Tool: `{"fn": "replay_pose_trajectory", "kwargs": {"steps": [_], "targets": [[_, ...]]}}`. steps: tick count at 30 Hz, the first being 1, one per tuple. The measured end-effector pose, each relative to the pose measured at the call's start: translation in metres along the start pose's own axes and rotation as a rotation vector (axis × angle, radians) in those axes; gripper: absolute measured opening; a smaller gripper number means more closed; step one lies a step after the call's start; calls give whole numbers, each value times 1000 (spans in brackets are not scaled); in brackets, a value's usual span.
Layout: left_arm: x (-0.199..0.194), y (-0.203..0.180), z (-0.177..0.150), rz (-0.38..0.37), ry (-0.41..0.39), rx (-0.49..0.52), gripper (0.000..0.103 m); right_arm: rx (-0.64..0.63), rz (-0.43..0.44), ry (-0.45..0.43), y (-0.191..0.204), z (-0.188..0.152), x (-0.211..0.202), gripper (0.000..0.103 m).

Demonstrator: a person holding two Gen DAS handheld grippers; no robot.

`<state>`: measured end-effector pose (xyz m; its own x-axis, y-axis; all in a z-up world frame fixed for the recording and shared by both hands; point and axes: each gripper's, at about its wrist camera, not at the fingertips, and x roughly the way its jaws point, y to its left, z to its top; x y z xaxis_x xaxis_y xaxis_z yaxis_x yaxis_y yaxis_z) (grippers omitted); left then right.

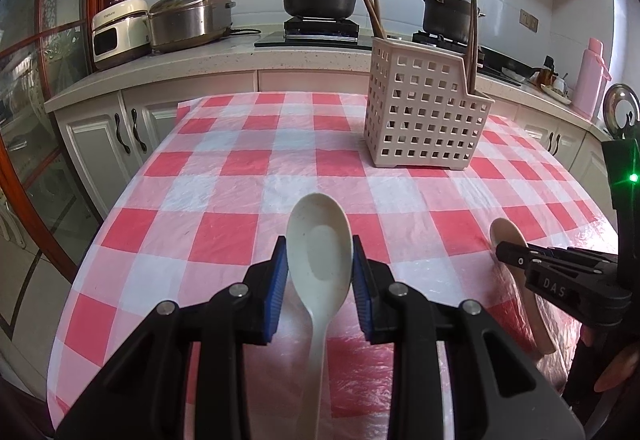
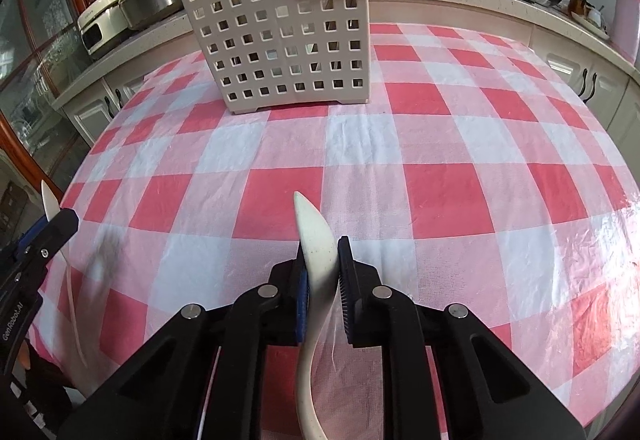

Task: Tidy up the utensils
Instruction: 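Lift both held spoons upright and lower them into the white caddy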

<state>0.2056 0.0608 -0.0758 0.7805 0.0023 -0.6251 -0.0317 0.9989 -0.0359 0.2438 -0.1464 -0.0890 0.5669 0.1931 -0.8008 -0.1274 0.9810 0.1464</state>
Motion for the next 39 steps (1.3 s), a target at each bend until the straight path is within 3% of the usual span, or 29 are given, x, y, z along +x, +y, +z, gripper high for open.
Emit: {"fn": "replay_pose_trajectory", "kwargs": {"steps": [11,20,22,31,39], "targets": [[-10,-9,15,-14,-38,8,29,19,104,-135,-7,10,-31,15],[-22,-15,38,-38,-87,29,24,-16,135,-244,-8,23,-55,15],[-20,-18,41,-46,-85,40,10,-11,140,-252,-10,25,-57,15],[-17,-28,44,-64,-89,66,10,-6,155,-278,-19,29,-63,15],[-30,-40,68,-106,-145,85,10,-19,221,-379,-25,46,-81,15]]}}
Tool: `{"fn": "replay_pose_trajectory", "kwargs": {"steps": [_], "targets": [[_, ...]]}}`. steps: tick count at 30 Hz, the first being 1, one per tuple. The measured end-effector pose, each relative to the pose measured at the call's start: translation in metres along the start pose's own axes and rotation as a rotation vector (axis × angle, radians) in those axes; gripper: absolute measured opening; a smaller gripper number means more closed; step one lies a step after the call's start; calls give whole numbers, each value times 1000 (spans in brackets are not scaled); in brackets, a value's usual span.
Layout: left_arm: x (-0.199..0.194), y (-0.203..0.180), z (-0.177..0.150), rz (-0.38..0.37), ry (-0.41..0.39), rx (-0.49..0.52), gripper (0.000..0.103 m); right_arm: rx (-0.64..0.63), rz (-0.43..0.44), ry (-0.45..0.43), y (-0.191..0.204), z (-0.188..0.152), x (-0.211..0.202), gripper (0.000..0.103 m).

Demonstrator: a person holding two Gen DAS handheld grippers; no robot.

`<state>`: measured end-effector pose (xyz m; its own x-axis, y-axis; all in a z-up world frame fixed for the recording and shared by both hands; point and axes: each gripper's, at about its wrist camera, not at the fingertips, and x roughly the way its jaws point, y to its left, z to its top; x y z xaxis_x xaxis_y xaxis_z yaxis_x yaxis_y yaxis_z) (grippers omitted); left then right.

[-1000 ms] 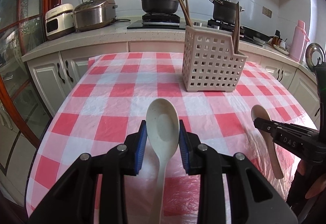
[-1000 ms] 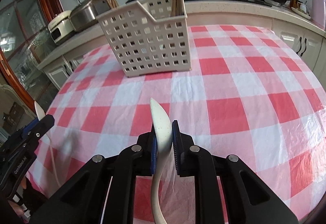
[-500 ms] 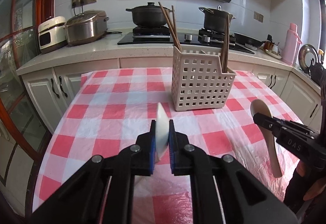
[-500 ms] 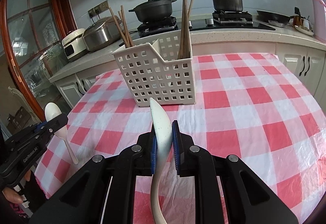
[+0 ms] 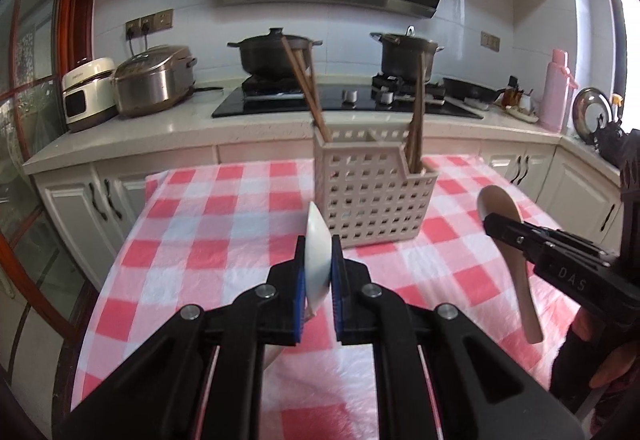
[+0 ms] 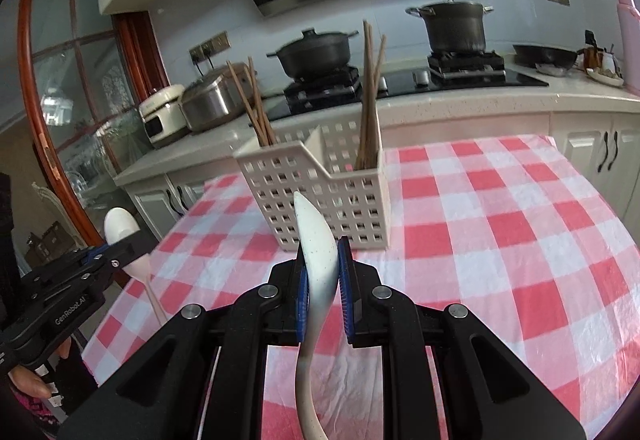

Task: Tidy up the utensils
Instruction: 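Lift both held spoons upright and lower them into the white caddy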

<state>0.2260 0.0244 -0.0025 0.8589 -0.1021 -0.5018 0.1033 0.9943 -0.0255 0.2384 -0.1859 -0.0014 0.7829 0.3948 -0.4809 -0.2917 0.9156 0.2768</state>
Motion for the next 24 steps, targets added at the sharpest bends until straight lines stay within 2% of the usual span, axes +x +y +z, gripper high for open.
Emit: {"fn": "replay_pose_trajectory", "kwargs": {"steps": [6,17,24], "targets": [[2,-9,23,-36,-27,0,10,-2,50,-81,-5,21,-2,15],[20,-16,77,-88,-57,-21,10,-15,46,-128,-11,64,21,15],[30,-15,116,-93,-85,-38,10,-12,50,-156,-13,96,45,15]]}}
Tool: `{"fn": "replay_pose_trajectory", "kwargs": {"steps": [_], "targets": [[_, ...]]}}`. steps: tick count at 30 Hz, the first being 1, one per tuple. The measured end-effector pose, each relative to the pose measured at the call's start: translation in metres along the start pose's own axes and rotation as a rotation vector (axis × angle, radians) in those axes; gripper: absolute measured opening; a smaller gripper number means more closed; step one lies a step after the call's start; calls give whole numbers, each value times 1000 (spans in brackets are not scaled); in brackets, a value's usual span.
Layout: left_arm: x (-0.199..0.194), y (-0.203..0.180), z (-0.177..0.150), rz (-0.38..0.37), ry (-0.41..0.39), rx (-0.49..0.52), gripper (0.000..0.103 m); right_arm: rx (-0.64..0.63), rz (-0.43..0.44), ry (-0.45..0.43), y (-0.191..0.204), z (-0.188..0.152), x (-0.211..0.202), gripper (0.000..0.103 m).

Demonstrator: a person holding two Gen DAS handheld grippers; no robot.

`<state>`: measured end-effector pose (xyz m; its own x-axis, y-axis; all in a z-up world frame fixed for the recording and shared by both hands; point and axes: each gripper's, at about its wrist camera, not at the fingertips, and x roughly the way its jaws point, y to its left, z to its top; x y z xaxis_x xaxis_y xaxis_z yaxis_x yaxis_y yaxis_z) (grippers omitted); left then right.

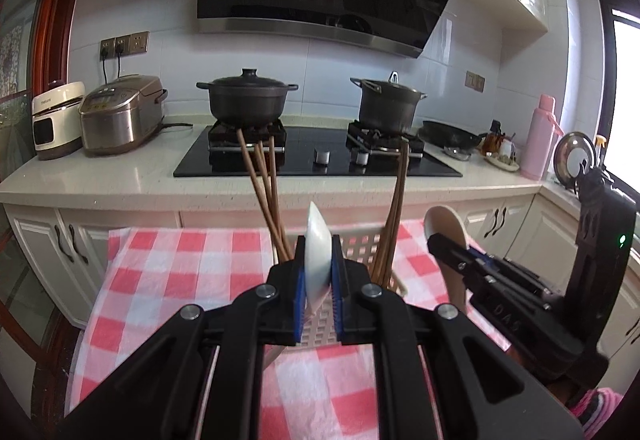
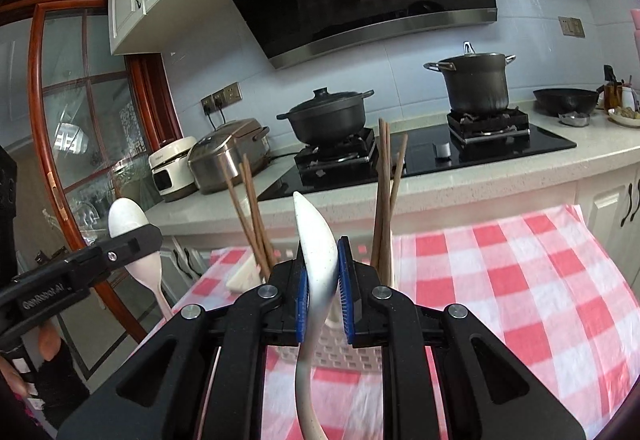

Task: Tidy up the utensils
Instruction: 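Lift both held spoons upright and lower them into the white caddy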

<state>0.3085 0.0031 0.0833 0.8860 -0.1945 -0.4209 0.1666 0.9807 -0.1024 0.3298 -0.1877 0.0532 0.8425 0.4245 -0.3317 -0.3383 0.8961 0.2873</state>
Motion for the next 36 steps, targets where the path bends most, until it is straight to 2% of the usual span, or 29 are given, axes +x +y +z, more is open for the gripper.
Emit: {"fn": "replay_pose_trajectory", "kwargs": {"steps": [6,17,29,36], "targets": [[5,-8,25,37,-52,19,10,-10,-21,-17,3,13,15,15],[21,-11,38,71,-79,30,10,-15,-32,-42,2,26,29,15],[41,1,71,55,-114,-25,10,-1,23,-85,-4,45,51,15],[57,5,68,40,-95,-46,10,10,22,-81,-12,37,69,15]]}}
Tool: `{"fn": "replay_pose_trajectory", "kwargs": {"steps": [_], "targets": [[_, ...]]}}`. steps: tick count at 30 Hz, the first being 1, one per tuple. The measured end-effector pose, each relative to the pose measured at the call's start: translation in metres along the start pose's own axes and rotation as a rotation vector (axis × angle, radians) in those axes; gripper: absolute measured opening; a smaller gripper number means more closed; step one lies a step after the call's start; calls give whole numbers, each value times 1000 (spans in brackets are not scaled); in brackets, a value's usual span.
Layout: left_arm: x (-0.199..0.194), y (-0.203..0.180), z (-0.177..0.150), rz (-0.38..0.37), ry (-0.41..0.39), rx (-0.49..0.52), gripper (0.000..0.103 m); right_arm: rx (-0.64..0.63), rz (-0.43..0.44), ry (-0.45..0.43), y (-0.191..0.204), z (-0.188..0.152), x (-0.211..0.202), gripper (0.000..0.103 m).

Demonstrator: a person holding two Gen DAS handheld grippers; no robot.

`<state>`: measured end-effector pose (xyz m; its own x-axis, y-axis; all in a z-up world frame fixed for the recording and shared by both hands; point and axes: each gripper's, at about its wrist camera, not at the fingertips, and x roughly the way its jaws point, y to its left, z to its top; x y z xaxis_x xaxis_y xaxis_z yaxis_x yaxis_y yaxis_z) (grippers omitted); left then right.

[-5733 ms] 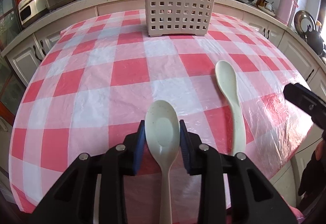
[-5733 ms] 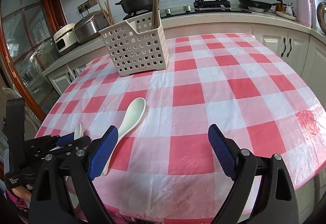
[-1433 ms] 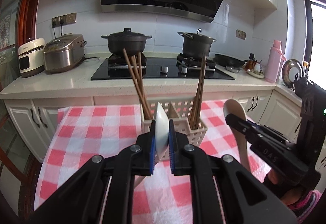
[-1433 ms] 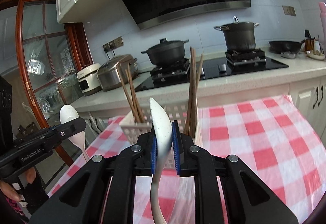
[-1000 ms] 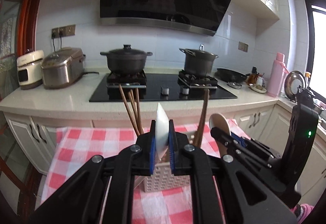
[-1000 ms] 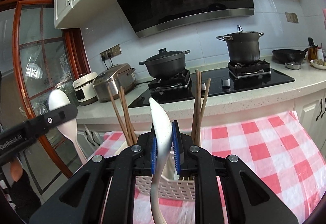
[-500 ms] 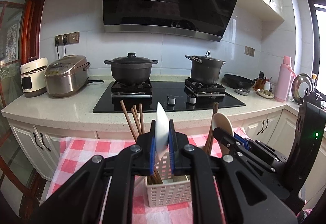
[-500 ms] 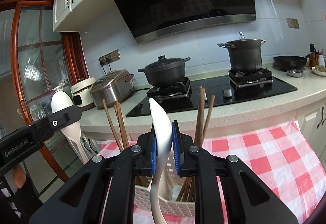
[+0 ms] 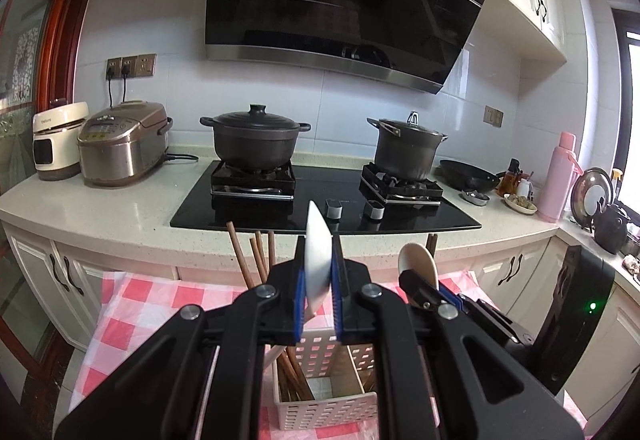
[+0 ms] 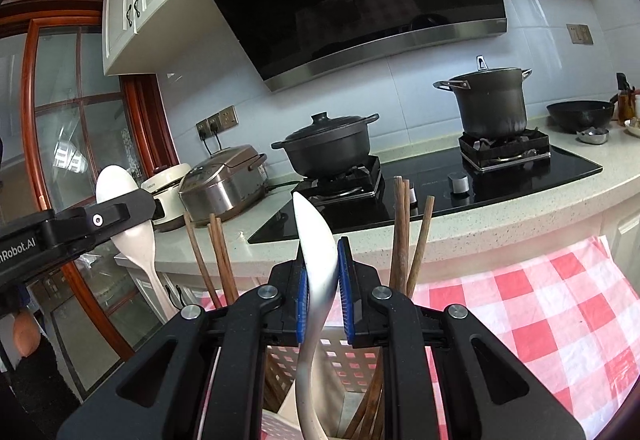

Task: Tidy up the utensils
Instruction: 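Lift both held spoons upright and lower them into the white caddy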

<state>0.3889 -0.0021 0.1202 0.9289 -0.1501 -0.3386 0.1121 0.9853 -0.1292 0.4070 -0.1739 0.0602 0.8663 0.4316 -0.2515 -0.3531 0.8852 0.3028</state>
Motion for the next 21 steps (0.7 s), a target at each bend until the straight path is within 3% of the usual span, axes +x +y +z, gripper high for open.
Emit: {"fn": "replay_pose_trajectory", "kwargs": {"steps": [21], "targets": [[21,-2,-12,-26,-18,-63,11,-45,10,-58,-4,-3,-12,16]]}}
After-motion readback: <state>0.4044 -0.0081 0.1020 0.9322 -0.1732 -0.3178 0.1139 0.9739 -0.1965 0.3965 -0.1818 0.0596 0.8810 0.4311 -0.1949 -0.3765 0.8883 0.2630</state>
